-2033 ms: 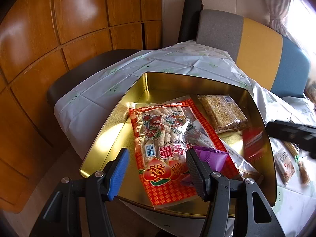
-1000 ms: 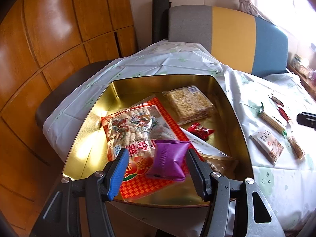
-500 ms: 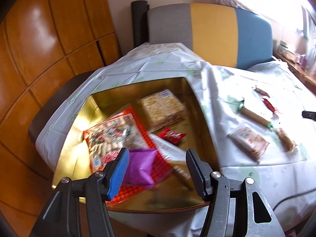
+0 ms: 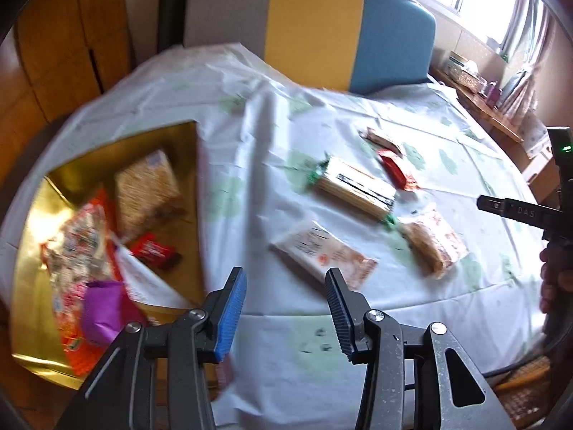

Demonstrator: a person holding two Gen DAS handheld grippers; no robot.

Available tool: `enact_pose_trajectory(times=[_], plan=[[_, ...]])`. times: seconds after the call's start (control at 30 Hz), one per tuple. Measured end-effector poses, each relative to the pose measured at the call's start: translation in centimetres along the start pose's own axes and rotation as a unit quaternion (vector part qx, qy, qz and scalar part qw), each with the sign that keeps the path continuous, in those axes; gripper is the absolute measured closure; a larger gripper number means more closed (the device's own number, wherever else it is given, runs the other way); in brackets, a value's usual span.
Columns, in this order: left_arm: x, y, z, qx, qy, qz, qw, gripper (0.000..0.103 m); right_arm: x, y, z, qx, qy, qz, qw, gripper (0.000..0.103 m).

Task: Organize snacks
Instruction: 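Move the left gripper to the white BA ZHEN packet and grasp it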

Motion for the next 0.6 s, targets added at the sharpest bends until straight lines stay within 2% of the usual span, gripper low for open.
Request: enact_pose_trajectory(times=[0.13,0.27,0.37,0.47,0.53,0.57,0.6], plan=[[-0.5,-1.8,-2.0,0.007,0.0,0.024,0.9997,0.054,-0.1,0.0,0.3,-0.005,0.002,0.001,1.0,0.068],[-1.2,-3.8,-3.3,0.004,0.015,0.035,0.9993,0.027,-0.2,0.4,0.4,-0.012,0.005,-0.006,1.0,0.067],[-1.8,-5.7,-3.8,-0.002,0.023,0.047,0.9986,0.026,-0.4,0.7,0.4,-0.018,0.002,-0.011,1.0,0.067],[-1.8,-7.8,-3.4,-0.031,0.028,0.055,0.9976,0.027,-0.5,0.9,0.3,-0.023,-0.004,-0.013,1.0,0.067],[-1.6,-8.9,-3.4,-0.055,0.012,0.051,0.9971,0.033,-0.5,0.9,0.3,-0.028,-0.006,-0.012,1.0,0.067],[-1.6,-8.6,-3.6,-0.063,-0.004,0.033,0.9975,0.048,-0.6,0.8,0.3,-0.028,-0.007,-0.012,1.0,0.067],[-1.7,-8.3,-4.2,-0.055,-0.024,0.019,0.998,0.068,-0.6,0.8,0.3,-0.029,-0.007,-0.011,0.999,0.067]])
Point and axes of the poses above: each gripper's, at about its wrist camera, not at the fingertips, and y roughly against the way its jaws point, z to its left, x to its underside, the point moved 5 cm from there along -y, roughly the way its jaws point, and after that the axes turned 3 degrees about -y, right-handed, at the moved point
